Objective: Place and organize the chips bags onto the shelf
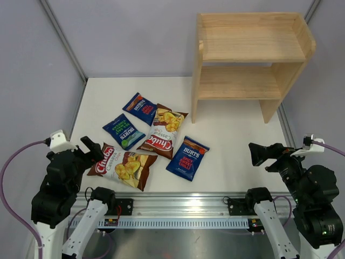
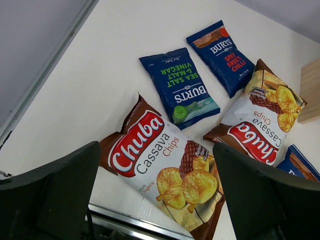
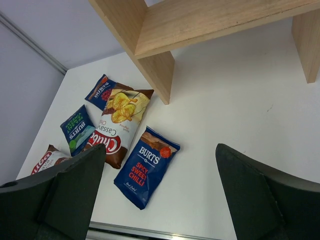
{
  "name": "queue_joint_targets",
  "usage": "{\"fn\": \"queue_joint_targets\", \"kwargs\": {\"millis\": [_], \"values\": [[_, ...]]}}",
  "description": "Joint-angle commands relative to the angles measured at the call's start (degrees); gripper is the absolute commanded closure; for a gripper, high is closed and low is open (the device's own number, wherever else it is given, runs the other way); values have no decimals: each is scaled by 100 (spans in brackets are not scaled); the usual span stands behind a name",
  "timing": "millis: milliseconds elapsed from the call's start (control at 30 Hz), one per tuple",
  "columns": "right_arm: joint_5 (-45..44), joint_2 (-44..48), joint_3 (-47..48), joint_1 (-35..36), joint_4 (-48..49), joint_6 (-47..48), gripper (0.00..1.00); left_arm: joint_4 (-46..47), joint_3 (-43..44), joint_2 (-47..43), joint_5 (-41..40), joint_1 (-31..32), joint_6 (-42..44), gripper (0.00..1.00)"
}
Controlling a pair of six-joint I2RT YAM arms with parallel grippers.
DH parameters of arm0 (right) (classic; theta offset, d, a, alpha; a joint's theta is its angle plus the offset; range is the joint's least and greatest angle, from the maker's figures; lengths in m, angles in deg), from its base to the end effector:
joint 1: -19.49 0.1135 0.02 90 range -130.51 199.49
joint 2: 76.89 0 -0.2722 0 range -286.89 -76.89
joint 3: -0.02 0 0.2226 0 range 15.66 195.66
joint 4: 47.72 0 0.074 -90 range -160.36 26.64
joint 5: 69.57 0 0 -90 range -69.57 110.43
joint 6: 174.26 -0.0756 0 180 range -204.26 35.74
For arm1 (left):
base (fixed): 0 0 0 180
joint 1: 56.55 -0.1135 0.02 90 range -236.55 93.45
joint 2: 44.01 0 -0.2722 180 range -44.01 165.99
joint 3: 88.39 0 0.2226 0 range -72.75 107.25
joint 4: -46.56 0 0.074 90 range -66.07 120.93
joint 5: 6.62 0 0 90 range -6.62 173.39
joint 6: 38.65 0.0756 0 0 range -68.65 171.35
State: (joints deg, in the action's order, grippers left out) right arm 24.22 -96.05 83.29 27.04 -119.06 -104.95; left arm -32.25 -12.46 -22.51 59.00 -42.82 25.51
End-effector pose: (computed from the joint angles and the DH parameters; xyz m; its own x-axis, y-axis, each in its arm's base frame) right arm 0.0076 0.0060 0.3843 -0.1860 0.3310 -0.9251 -0.1394 0.9231 0.3583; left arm 0.0330 0.0241 0.3354 -0.2959 -0.3364 -0.8940 -0.3089 0.9194 -0.2436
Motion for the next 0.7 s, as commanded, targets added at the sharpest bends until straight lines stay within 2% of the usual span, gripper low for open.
{"fn": "queue_joint_targets", "kwargs": {"millis": [0, 100, 233, 333, 367, 433, 467, 500, 533, 567, 600, 667], "values": [[191, -35, -101, 45, 341, 47, 0, 235, 44, 136, -155, -29, -157, 1], [823, -185, -224, 45, 559, 56, 1, 516, -87, 171, -190, -29, -350, 1], [1325, -80, -697, 45, 1227, -391, 1, 920, -228, 705, -269, -29, -867, 1], [1957, 61, -1067, 45, 1930, -717, 0, 1490, -386, 1399, -128, -46, -1184, 1], [2342, 44, -1129, 53, 2210, -813, 1, 1614, -378, 1906, -33, -186, -1264, 1], [2634, 17, -1270, 45, 2405, -1059, 1, 2034, -195, 2470, 666, -650, -1143, 1], [2844, -17, -1297, 45, 2484, -1104, 1, 2168, -124, 2726, 680, -1192, -1090, 1], [2916, -18, -1323, 45, 2520, -1174, 0, 2256, -71, 3268, 654, -1389, -1150, 1], [2986, -18, -1349, 45, 2547, -1201, 1, 2536, -27, 3534, 1559, -2287, -1238, 1], [3083, -9, -1358, 45, 2547, -1209, 1, 2808, -61, 3780, 2186, -2584, -1282, 1], [3118, 0, -1358, 45, 2547, -1175, 1, 3107, -122, 4253, 2584, -2743, -1361, 1], [3215, 35, -1367, 53, 2512, -1087, 1, 3689, -115, 4782, 2640, -2824, -1590, 1]]}}
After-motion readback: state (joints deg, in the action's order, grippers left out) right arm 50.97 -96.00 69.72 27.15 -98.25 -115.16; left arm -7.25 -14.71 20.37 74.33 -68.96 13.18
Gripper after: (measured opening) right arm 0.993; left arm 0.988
